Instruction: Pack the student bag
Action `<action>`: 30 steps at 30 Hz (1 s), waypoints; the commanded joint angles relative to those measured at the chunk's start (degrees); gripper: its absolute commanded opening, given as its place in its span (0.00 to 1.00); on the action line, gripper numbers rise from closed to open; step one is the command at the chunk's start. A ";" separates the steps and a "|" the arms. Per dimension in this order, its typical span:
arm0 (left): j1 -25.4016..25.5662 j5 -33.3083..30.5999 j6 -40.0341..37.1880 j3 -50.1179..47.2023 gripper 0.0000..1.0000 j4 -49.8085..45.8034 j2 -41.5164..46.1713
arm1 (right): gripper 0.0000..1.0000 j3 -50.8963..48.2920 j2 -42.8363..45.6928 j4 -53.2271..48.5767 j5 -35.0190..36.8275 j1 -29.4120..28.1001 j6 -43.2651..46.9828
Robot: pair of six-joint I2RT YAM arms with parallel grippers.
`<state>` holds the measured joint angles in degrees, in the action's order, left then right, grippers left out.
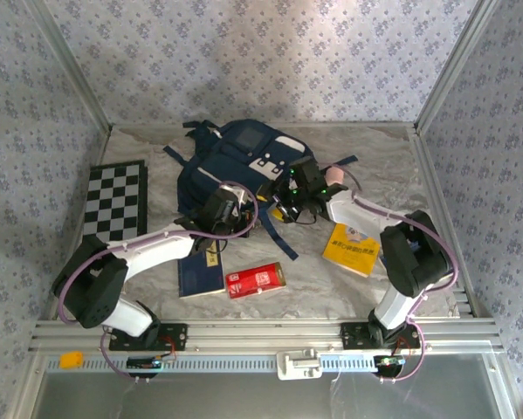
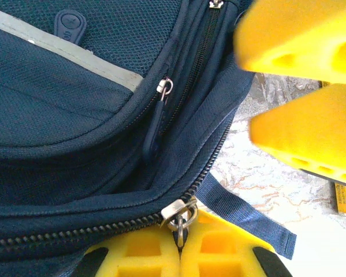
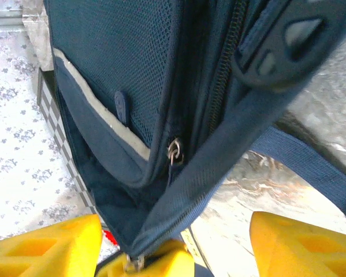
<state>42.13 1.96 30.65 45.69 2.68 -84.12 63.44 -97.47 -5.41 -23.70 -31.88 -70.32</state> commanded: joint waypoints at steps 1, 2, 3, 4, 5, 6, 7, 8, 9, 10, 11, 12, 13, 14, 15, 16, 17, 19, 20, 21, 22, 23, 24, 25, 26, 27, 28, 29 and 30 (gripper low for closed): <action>0.41 1.29 -1.21 3.04 0.00 1.98 0.59 | 0.64 0.89 -2.47 5.31 3.34 -1.20 -5.05; 0.41 1.45 -1.34 3.08 0.00 1.90 0.46 | 0.60 0.98 -3.08 5.52 4.01 -1.38 -5.35; 0.41 1.52 -1.43 3.32 0.00 1.74 0.44 | 0.56 0.98 -3.74 5.87 4.17 -1.35 -5.52; 0.38 1.51 -1.55 3.51 0.00 1.40 0.41 | 0.51 0.96 -4.22 6.28 4.19 -1.33 -5.70; 0.38 1.71 -1.77 3.67 0.00 1.22 0.42 | 0.48 0.98 -4.63 6.42 4.20 -1.18 -5.57; 0.38 1.82 -1.99 3.89 0.00 0.96 0.44 | 0.43 1.12 -4.98 6.21 4.23 -0.94 -5.14; 0.40 2.06 -2.23 4.12 0.00 0.64 0.50 | 0.36 1.30 -5.26 5.58 4.50 -0.69 -4.45; 0.41 2.28 -2.42 4.27 0.00 0.26 0.60 | 0.29 1.48 -5.36 4.99 4.76 -0.56 -3.83; 0.41 2.69 -2.68 4.29 0.00 0.06 0.82 | 0.23 1.75 -5.40 4.16 5.08 -0.30 -3.05; 0.37 3.04 -2.94 4.32 0.00 -0.33 1.07 | 0.17 2.14 -5.50 2.85 5.40 0.02 -1.87; 0.40 3.22 -3.13 4.40 0.00 -0.83 1.23 | 0.12 2.61 -5.52 1.61 5.52 0.31 -0.69; 0.37 3.38 -3.30 4.37 0.00 -1.42 1.49 | 0.09 3.10 -5.62 0.77 5.24 0.69 0.36; 0.41 3.43 -3.53 4.29 0.00 -2.13 1.89 | 0.05 3.69 -5.84 -0.39 4.89 1.15 1.78; 0.38 3.42 -3.73 4.24 0.00 -2.76 2.22 | 0.01 3.95 -5.80 -1.17 4.64 1.66 2.66; 0.41 3.41 -4.16 3.97 0.00 -3.65 2.72 | 0.00 4.14 -5.80 -1.63 4.34 2.27 3.87; 0.33 3.36 -4.79 3.79 0.00 -4.87 3.36 | 0.00 4.23 -5.65 -2.00 4.00 2.96 5.13; 0.23 3.04 -5.28 3.46 0.00 -6.27 4.01 | 0.00 4.34 -5.58 -2.54 3.48 3.71 6.41; -0.09 2.13 -5.84 2.39 0.00 -8.83 5.36 | 0.00 6.50 -5.85 -4.48 1.91 5.22 9.93; -0.48 1.58 -5.95 1.58 0.00 -9.99 6.06 | 0.00 7.48 -6.05 -5.75 1.21 6.04 11.75; -1.02 1.26 -5.98 0.94 0.00 -11.27 6.64 | 0.00 8.19 -6.30 -6.64 0.63 6.80 13.25; -1.75 0.95 -5.87 0.15 0.00 -12.38 7.22 | 0.00 9.04 -6.70 -7.66 -0.05 7.74 14.60; -2.67 0.82 -5.63 -0.66 0.00 -13.38 7.75 | 0.00 9.90 -7.29 -8.31 -1.21 8.67 15.75; -3.49 0.86 -5.39 -1.22 0.00 -14.10 8.14 | 0.00 10.82 -7.88 -8.86 -2.22 9.47 16.79; -4.51 1.15 -5.11 -1.96 0.00 -14.42 8.41 | 0.00 12.32 -8.75 -10.14 -2.90 10.20 18.13; -5.70 1.84 -4.99 -2.47 0.00 -14.55 8.51 | 0.00 14.02 -9.65 -11.71 -3.17 10.81 19.46; -6.56 2.90 -4.97 -2.55 0.00 -14.63 8.32 | 0.00 15.56 -10.43 -12.86 -3.27 11.24 20.63; -7.32 3.89 -5.00 -2.30 0.00 -15.12 7.92 | 0.00 17.25 -11.32 -14.48 -3.20 11.72 21.75; -7.84 4.95 -4.99 -1.60 0.00 -15.82 7.39 | 0.00 18.46 -11.99 -15.36 -3.26 12.07 22.27; -8.10 5.69 -5.07 -1.05 0.00 -16.17 6.97 | 0.00 19.43 -12.82 -15.71 -3.47 12.58 22.43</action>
<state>35.31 5.23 26.35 44.10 -7.64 -77.58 78.26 -108.64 -19.27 -29.63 -22.15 -53.56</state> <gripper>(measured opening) 0.044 0.059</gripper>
